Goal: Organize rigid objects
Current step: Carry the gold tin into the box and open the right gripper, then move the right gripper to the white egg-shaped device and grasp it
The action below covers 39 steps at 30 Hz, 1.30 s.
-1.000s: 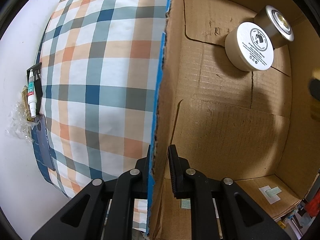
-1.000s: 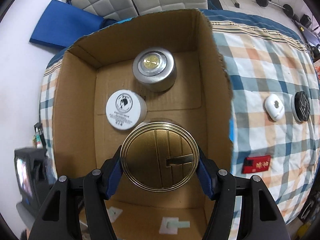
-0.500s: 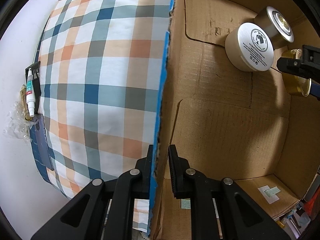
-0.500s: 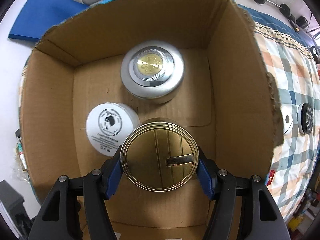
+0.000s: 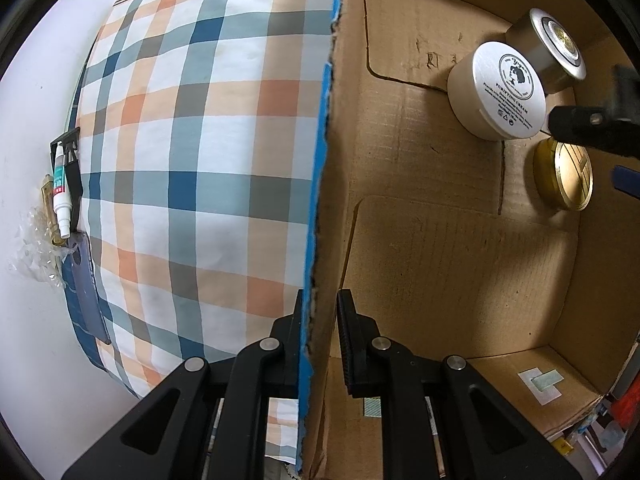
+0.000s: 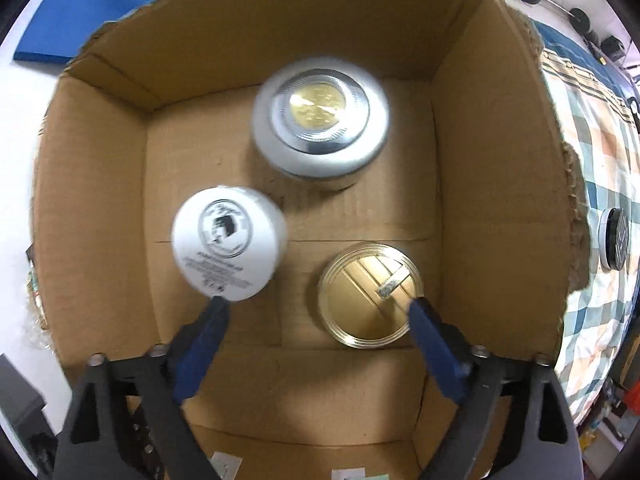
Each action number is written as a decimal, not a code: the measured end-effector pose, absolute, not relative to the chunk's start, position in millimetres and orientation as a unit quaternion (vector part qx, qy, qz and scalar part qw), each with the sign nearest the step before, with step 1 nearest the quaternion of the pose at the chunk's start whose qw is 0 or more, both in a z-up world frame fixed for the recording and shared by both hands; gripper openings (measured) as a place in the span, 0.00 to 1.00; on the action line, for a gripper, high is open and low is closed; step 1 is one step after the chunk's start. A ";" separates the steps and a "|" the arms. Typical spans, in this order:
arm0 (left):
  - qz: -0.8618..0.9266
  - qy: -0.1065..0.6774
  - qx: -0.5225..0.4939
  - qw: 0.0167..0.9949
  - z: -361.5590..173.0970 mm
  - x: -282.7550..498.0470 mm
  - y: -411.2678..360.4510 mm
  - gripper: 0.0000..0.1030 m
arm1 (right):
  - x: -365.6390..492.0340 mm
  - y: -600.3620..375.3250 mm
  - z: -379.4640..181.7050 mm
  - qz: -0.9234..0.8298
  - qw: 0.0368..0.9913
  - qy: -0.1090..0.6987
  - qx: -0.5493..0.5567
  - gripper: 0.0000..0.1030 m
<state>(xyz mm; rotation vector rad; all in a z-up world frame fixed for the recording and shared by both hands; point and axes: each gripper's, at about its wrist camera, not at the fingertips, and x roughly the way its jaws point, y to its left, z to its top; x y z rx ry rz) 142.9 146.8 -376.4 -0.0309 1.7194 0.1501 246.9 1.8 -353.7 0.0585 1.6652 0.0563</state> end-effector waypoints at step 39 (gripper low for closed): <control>0.071 0.756 -0.007 0.651 -371.2 142.6 142.4 0.11 | 171.9 -50.7 -182.4 0.072 0.769 0.632 0.053 1.00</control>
